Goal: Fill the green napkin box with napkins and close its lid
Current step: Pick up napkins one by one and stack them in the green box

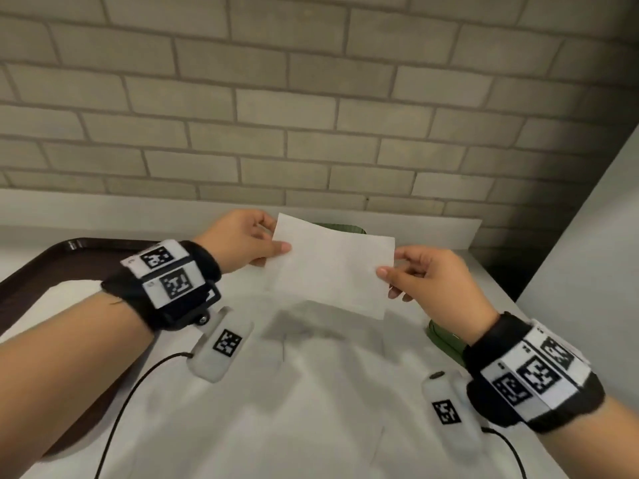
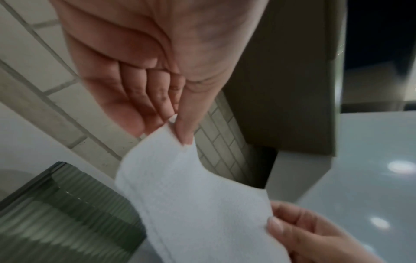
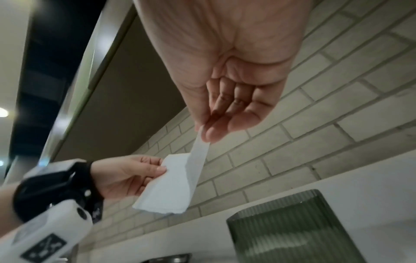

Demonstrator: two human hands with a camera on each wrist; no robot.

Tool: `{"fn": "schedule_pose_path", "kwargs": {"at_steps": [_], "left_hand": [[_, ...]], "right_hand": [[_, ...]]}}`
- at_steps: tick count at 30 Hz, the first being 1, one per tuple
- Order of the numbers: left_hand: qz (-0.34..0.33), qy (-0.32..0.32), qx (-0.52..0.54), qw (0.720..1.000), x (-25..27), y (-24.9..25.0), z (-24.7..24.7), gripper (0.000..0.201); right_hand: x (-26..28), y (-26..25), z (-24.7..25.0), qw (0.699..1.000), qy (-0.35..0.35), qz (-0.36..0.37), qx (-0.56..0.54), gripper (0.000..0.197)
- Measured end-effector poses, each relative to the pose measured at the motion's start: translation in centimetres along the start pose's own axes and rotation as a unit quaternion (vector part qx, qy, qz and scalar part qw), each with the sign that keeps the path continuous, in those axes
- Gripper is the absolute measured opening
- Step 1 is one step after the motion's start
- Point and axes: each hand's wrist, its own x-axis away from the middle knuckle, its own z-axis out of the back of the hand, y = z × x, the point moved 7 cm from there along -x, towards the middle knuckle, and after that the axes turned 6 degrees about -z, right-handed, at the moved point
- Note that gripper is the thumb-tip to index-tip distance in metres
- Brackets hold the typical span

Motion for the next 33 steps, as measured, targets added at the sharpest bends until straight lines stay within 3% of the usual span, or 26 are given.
{"fn": "schedule_pose_path", "kwargs": {"at_steps": [4, 10, 17, 27, 33], "left_hand": [[0.025, 0.045, -0.018, 0.998, -4.8, -0.6, -0.2, 0.023], [0.074, 0.115, -0.079, 0.987, -10.1, -3.6, -0.4, 0.042], [0.102, 0.083, -0.118, 0.984, -14.2, -6.6, -1.4, 0.009], [0.037, -0.025, -0.298, 0.953, -17.0, -7.1, -4.6, 0.028], [-0.001, -0.044, -0.371, 0.927, -15.4, -5.3, -4.7, 0.033]], "right_hand": [[-4.6, 0.6, 0.3, 0.999, 0.039, 0.004, 0.011, 0.024], [-12.0, 4.0, -0.4, 0.992, 0.065, -0.089, -0.061, 0.037], [-18.2, 6.2, -2.2, 0.991, 0.085, -0.098, 0.015, 0.026], [-23.0, 8.5, -5.2, 0.962, -0.017, -0.115, 0.246, 0.034], [-20.2, 5.6, -5.2, 0.941, -0.001, 0.000, 0.338, 0.022]]}}
